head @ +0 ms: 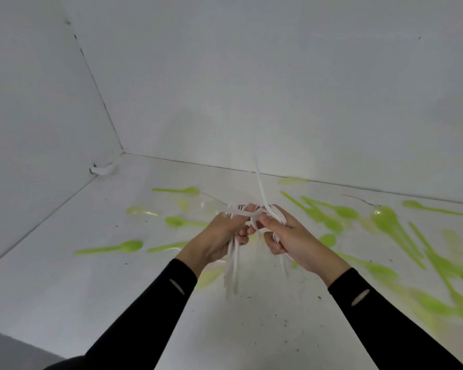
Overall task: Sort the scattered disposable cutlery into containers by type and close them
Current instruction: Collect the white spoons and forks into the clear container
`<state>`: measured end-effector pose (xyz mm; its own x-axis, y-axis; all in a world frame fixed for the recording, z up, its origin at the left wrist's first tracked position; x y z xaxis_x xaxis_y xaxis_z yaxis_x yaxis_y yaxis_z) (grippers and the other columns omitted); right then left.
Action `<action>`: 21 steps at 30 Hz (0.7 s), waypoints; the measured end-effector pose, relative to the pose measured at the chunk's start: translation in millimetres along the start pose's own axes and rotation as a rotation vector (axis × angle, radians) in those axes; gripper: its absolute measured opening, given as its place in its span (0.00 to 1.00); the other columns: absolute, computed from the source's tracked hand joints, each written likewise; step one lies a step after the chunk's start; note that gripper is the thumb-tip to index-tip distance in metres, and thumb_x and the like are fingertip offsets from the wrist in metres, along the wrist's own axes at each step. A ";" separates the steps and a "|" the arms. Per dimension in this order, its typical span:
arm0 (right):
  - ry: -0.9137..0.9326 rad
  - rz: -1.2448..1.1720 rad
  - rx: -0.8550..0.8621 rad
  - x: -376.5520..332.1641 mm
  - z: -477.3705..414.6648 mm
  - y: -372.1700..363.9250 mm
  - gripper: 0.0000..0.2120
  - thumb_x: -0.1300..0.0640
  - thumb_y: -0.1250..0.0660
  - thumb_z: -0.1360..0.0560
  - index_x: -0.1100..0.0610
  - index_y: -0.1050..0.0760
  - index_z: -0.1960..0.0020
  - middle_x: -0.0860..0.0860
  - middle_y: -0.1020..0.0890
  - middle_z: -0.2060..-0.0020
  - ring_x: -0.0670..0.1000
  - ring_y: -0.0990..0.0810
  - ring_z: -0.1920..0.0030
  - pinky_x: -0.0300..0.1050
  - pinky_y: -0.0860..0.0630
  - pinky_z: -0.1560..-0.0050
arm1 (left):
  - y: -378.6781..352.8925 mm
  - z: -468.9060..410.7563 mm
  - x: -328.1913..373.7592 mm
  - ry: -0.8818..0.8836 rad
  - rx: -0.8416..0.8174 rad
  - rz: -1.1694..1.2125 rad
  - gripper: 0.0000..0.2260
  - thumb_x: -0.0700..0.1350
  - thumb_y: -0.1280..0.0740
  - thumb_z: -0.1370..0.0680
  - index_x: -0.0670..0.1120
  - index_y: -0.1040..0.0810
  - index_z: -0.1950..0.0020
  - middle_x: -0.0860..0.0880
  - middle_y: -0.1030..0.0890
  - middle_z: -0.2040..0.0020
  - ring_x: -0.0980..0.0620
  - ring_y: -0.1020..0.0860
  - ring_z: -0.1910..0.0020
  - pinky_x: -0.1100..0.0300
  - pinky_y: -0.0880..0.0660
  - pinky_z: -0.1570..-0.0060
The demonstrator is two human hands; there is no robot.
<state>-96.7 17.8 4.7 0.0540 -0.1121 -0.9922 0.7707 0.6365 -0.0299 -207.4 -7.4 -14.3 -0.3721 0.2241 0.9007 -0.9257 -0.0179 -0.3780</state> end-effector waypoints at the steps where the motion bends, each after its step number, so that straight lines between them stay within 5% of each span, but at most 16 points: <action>1: -0.003 -0.018 -0.009 1.0 2.0 0.9 0.11 0.56 0.42 0.16 0.58 0.28 0.37 0.55 0.19 0.58 0.47 0.38 0.75 0.39 0.44 0.73 | -5.4 2.2 -2.2 -0.016 -0.014 0.025 0.15 0.51 0.36 0.22 0.40 0.24 0.45 0.49 0.26 0.65 0.58 0.31 0.71 0.68 0.36 0.73; 3: -0.001 -0.021 -0.021 0.8 5.3 4.2 0.10 0.57 0.42 0.16 0.58 0.27 0.38 0.53 0.19 0.61 0.47 0.38 0.76 0.39 0.45 0.73 | -9.6 6.8 -4.1 -0.053 -0.016 0.024 0.19 0.53 0.37 0.23 0.39 0.24 0.42 0.49 0.25 0.65 0.58 0.30 0.70 0.68 0.35 0.72; 7: -0.019 0.060 -0.061 6.6 9.1 5.9 0.08 0.56 0.42 0.16 0.57 0.28 0.40 0.60 0.17 0.55 0.48 0.39 0.74 0.40 0.44 0.72 | -5.5 10.5 -5.5 -0.107 0.081 -0.057 0.11 0.47 0.37 0.18 0.39 0.22 0.45 0.47 0.27 0.67 0.55 0.32 0.71 0.66 0.35 0.71; 12: 0.000 0.311 -0.127 -0.9 7.0 15.1 0.04 0.56 0.35 0.19 0.56 0.24 0.48 0.41 0.29 0.73 0.45 0.37 0.75 0.37 0.40 0.72 | 19.0 12.6 0.2 -0.065 0.226 -0.120 0.14 0.50 0.36 0.20 0.39 0.21 0.46 0.48 0.24 0.63 0.53 0.29 0.70 0.64 0.29 0.71; 16: 0.030 0.558 -0.270 -17.9 4.2 15.0 0.06 0.56 0.30 0.23 0.57 0.20 0.47 0.42 0.21 0.63 0.37 0.25 0.67 0.28 0.33 0.65 | 11.9 17.4 -4.4 0.080 0.094 -0.134 0.18 0.51 0.40 0.18 0.39 0.22 0.39 0.47 0.20 0.59 0.51 0.22 0.64 0.61 0.24 0.64; 21: 0.107 0.653 -0.212 -28.3 -10.5 13.5 0.07 0.57 0.26 0.27 0.55 0.20 0.50 0.51 0.17 0.55 0.52 0.20 0.52 0.49 0.25 0.49 | -12.3 18.7 -18.3 0.081 -0.032 -0.219 0.29 0.65 0.31 0.29 0.44 0.21 0.38 0.47 0.18 0.52 0.52 0.22 0.62 0.60 0.23 0.61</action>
<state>-94.5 37.6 31.1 0.3933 0.4138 -0.8210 0.4602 0.6845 0.5655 -190.4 -29.5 -22.1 -0.1548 0.2970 0.9422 -0.9806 0.0701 -0.1832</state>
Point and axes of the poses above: each hand's wrist, its own z-axis away from the middle knuckle, its own y-axis out of the back of the hand, x = y × z, the point moved 8 cm from there along -z, towards the middle knuckle
